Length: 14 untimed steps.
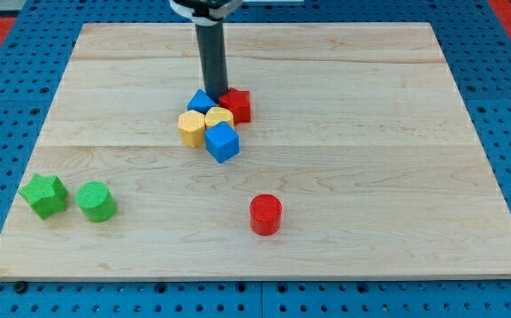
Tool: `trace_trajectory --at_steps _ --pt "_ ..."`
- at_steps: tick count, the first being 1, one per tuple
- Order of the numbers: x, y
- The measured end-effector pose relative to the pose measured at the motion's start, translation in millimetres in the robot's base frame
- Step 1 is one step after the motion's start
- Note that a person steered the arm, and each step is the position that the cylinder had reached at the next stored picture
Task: Place the red star close to red circle
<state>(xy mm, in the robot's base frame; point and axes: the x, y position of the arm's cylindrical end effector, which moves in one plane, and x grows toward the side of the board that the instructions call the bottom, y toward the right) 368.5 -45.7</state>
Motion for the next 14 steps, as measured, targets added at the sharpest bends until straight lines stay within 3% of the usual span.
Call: trace_trajectory --at_steps 2,7,10,11,12,14 --pt "51.5 60.5" --pt "119.7 228.0" --pt "118.3 87.7" --pt "100.4 76.3" --pt "120.5 35.0" --pt "116.3 -1.2"
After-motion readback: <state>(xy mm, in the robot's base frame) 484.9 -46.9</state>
